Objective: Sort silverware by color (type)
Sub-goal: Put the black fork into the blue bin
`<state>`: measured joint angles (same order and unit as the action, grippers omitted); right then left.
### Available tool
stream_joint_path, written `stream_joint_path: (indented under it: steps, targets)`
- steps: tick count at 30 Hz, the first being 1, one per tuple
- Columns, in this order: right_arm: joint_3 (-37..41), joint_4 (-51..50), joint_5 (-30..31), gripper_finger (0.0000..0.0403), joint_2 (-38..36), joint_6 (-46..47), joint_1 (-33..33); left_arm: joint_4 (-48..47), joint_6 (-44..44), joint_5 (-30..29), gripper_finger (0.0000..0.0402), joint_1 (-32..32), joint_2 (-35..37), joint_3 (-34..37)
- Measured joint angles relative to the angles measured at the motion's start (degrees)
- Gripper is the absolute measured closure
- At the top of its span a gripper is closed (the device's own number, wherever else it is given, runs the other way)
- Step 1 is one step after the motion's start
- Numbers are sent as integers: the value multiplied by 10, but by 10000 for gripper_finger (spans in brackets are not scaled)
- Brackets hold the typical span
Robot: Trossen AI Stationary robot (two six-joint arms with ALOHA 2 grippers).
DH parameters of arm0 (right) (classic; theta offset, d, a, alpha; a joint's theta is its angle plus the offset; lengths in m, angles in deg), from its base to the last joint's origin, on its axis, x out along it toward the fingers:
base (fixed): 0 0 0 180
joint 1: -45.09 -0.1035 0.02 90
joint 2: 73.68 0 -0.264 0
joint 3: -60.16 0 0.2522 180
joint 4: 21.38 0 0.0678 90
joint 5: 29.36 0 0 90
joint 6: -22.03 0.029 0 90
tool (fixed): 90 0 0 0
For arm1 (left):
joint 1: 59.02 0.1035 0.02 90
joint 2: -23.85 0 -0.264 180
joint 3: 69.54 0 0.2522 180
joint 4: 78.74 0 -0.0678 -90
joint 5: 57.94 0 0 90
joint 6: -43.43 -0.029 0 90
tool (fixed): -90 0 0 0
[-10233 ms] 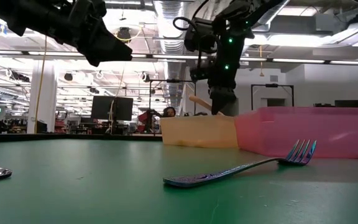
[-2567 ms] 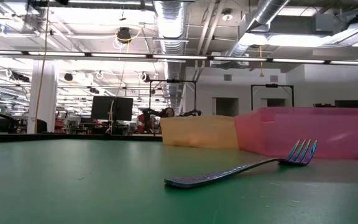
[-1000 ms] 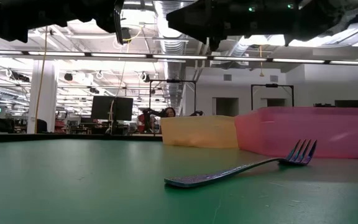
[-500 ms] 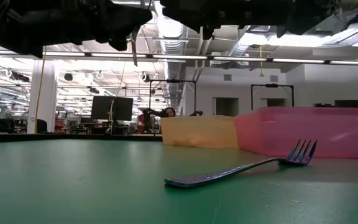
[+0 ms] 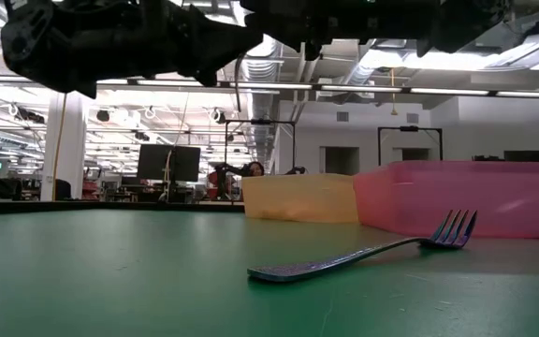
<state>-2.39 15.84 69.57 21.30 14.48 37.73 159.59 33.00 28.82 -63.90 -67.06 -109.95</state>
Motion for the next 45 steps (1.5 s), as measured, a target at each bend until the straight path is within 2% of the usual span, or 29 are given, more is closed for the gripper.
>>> stream_joint_path:
  steps: [12, 15, 20, 27, 35, 39, 45]
  targets:
    - [0, -24, 1, 233, 0, -4, -1, -5, 13, 13, 401, 4, 7, -2]
    - [0, -24, 2, 274, 0, -4, 0, -6, 18, 14, 401, 4, 7, -2]
    - [0, -32, 1, 370, 0, -7, 0, -8, 20, 13, 401, 5, 7, -2]
    - [0, -38, 18, 371, 0, -2, 0, -12, 29, 8, 394, 5, 7, -2]
    - [0, -55, 45, 371, 0, 0, 0, -45, 82, -18, 319, 4, 7, -4]
    - [1, -68, 58, 371, 0, 1, 2, -135, 83, -34, 284, 4, 29, -21]
    - [-26, -135, 65, 371, -1, 44, 27, -329, 58, -109, 261, 4, 96, -59]
